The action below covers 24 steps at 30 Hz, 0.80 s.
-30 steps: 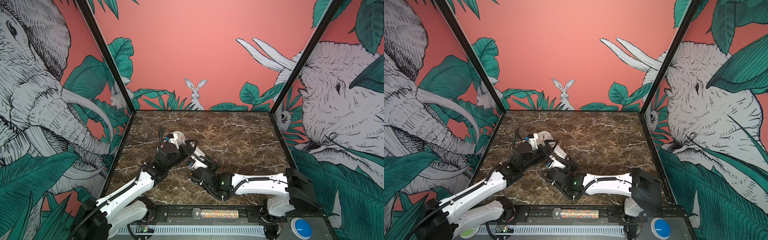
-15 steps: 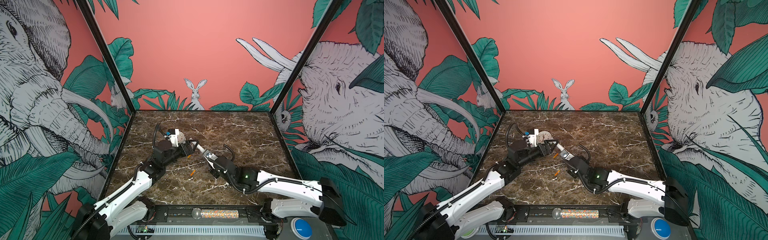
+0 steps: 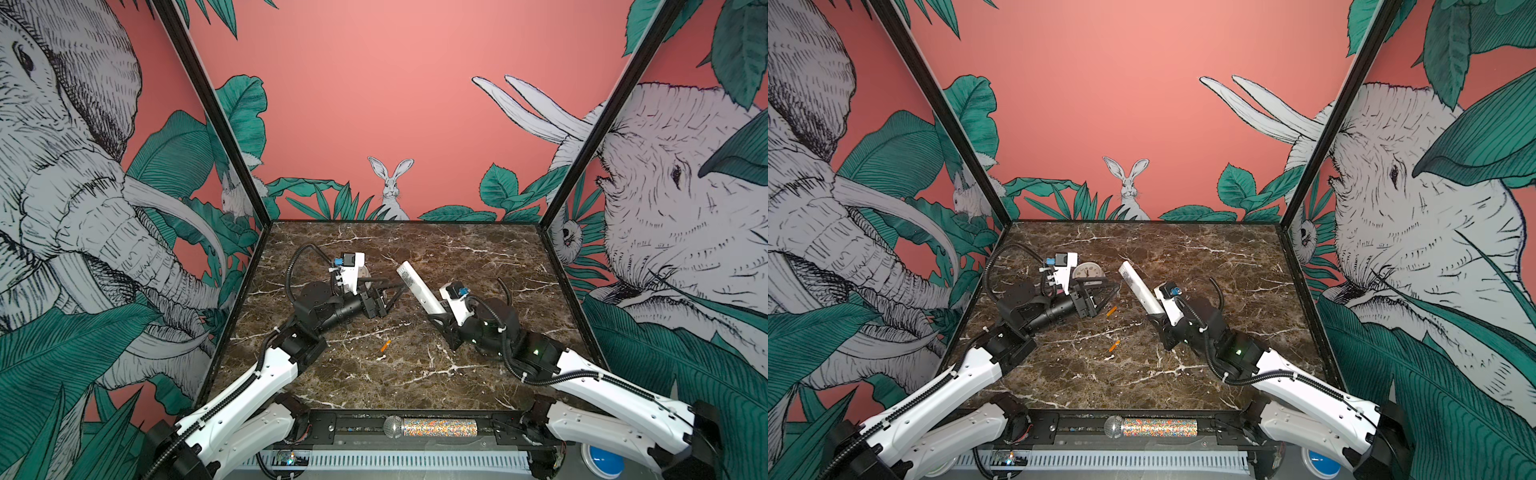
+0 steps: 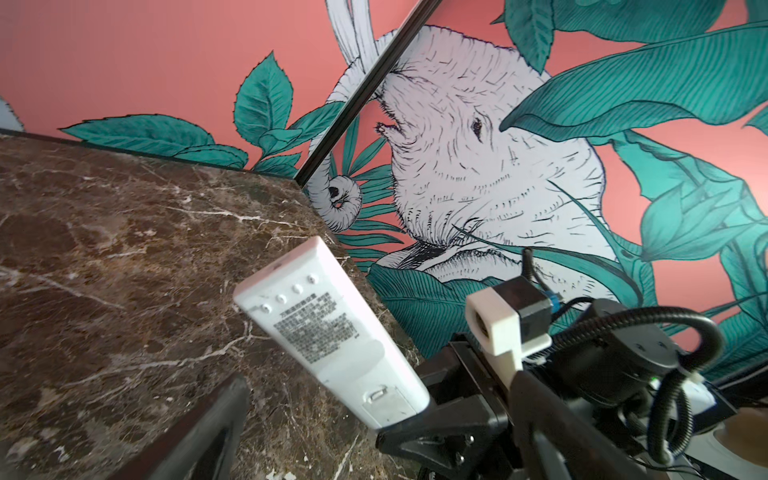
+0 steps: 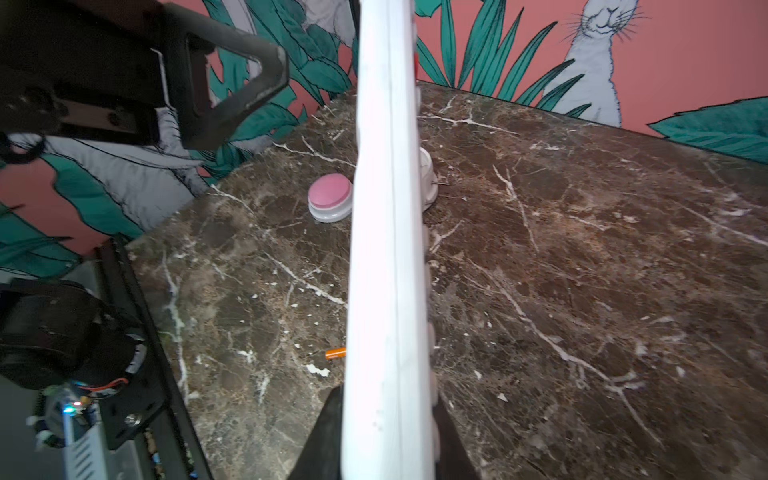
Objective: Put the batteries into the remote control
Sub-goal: 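Hold the white remote upright between both grippers, back facing the left gripper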
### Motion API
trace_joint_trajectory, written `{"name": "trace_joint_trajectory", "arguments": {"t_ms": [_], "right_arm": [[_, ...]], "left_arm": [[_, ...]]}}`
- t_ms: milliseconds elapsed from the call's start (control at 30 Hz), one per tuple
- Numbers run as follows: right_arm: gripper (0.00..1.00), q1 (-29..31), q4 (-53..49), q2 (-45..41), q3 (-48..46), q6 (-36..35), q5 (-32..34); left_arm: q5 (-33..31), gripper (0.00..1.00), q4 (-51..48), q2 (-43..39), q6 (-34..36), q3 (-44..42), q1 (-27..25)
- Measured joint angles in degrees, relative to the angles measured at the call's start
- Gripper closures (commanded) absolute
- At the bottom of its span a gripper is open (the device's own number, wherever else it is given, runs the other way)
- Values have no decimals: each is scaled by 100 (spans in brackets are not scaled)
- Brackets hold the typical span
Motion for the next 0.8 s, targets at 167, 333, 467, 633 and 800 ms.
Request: {"name": "trace_joint_trajectory", "arguments": {"t_ms": [167,333,467,633,800], "right_arm": [[100,-136,492,-219,-157,286,-675],[100,-188,1001,-326,-164,476,-1163],[100,-223,1353,-304,-166,632,-1440],[100,-245,1904,-120,-168,905,-1794],[100,-264,2463,42,-219,1220,-2070]], "left_arm": [[225,1,439,79,-15,0,-2],[365,1,793,168,-63,-4,-2],[463,1,1084,234,-131,-9,-2],[544,5,1445,295,-181,-13,-15],[579,11,1768,332,-201,-15,-101]]}}
